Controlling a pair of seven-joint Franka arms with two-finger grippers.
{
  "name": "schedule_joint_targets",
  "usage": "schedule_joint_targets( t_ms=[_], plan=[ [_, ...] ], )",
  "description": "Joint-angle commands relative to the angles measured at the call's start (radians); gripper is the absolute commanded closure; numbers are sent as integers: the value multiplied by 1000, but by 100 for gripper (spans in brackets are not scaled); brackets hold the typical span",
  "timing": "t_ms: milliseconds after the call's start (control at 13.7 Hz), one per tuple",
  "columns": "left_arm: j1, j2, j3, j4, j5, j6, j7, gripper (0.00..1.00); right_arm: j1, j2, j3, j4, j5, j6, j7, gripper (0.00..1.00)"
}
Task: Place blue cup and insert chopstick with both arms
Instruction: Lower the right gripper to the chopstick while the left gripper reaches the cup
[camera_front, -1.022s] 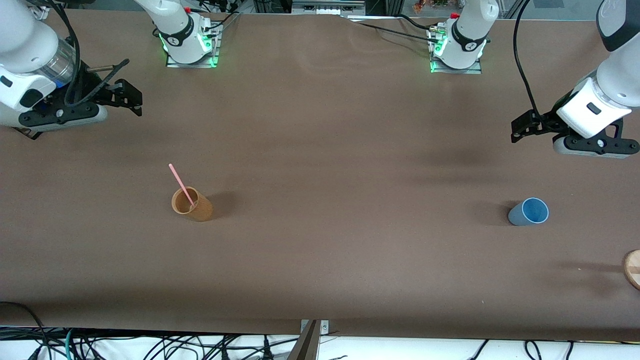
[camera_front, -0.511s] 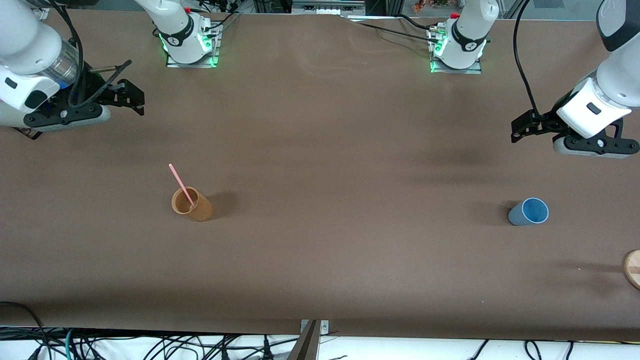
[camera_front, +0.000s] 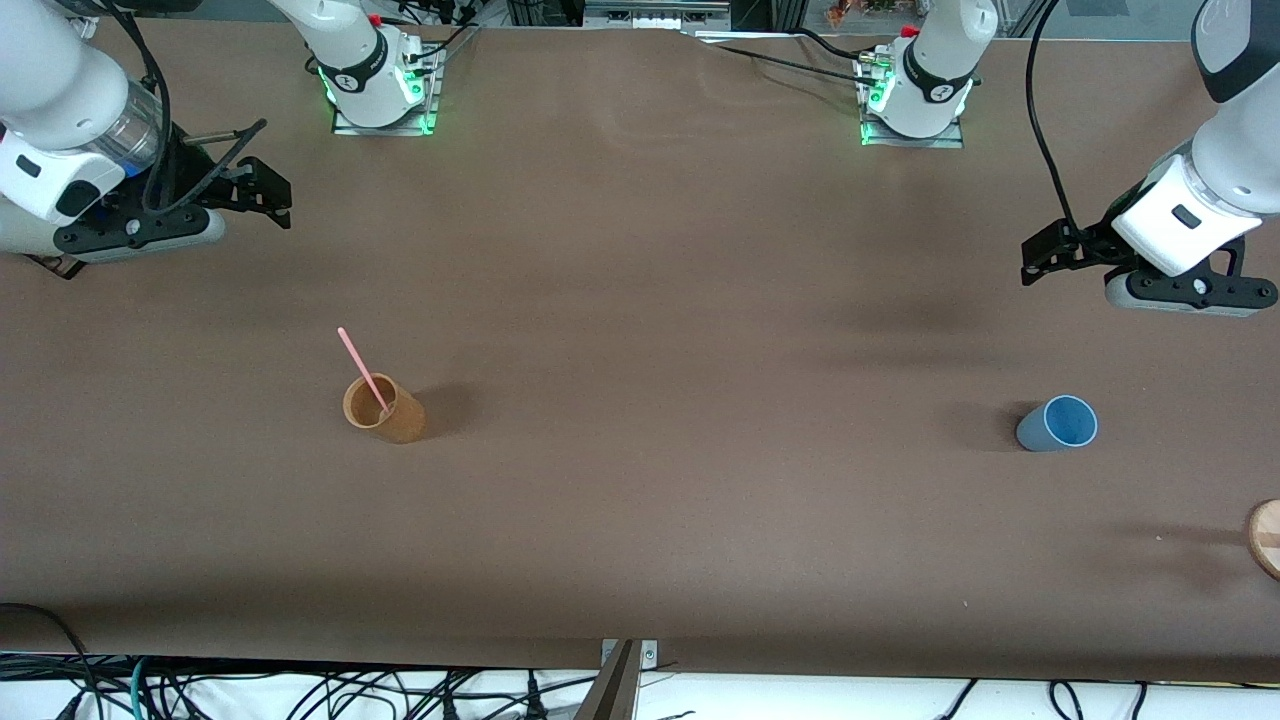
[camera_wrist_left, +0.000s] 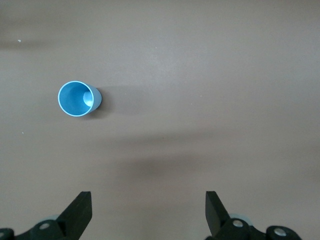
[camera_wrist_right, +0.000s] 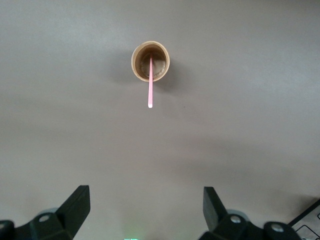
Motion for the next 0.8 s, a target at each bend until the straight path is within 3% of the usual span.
schedule_joint_targets(
  t_ms=[0,438,730],
  plan=[
    [-4,14,1,34,23,-24,18,0,-6,-36,1,-36,15,14,-23,0],
    [-5,14,1,34,23,-25,16,0,-6,-35,1,-57,15,30,-23,0],
    [-4,16,1,34,23,-25,18,0,-8,19,1,-181,7,211,-24,0]
  ],
)
